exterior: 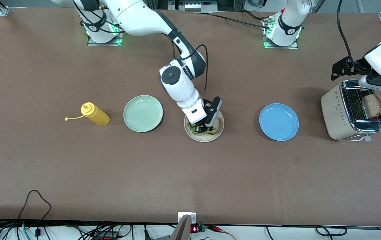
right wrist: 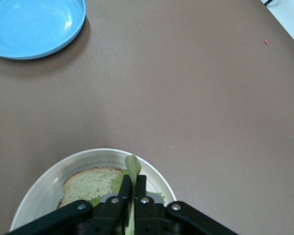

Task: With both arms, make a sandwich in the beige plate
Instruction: 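Carry the lettuce onto the bread on the beige plate and release, then withdraw the right gripper from the plate while the left gripper reaches the toaster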

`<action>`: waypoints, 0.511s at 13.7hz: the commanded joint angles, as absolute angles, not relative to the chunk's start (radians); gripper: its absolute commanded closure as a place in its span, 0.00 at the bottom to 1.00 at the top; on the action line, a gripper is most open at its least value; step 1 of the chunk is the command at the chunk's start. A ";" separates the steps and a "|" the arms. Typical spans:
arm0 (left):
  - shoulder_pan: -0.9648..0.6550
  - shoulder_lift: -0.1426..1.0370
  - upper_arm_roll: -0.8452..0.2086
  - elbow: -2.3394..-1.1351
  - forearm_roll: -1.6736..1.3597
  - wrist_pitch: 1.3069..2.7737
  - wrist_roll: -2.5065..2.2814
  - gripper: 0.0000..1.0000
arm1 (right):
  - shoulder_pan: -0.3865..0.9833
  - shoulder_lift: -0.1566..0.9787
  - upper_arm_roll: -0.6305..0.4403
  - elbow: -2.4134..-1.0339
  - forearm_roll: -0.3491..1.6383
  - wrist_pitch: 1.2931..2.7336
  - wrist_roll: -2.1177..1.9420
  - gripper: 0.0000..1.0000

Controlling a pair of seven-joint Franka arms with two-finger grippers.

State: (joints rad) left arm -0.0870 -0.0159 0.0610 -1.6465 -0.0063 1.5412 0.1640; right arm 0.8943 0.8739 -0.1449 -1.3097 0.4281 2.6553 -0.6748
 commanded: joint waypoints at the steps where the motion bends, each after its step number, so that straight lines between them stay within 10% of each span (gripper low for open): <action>1: -0.084 -0.021 0.061 -1.649 -0.020 1.532 0.155 0.00 | 0.899 0.878 -0.143 -1.279 0.443 2.652 -0.635 0.00; 7: -0.084 -0.021 0.061 -1.649 -0.020 1.532 0.155 0.00 | 0.911 0.711 -0.247 -1.278 0.437 2.296 -0.500 0.00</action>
State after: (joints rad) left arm -0.0868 -0.0159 0.0611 -1.6466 -0.0063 1.5411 0.1640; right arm 0.9054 0.8015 -0.1935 -1.2579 0.4280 2.4340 -0.5477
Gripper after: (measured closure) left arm 0.000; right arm 0.348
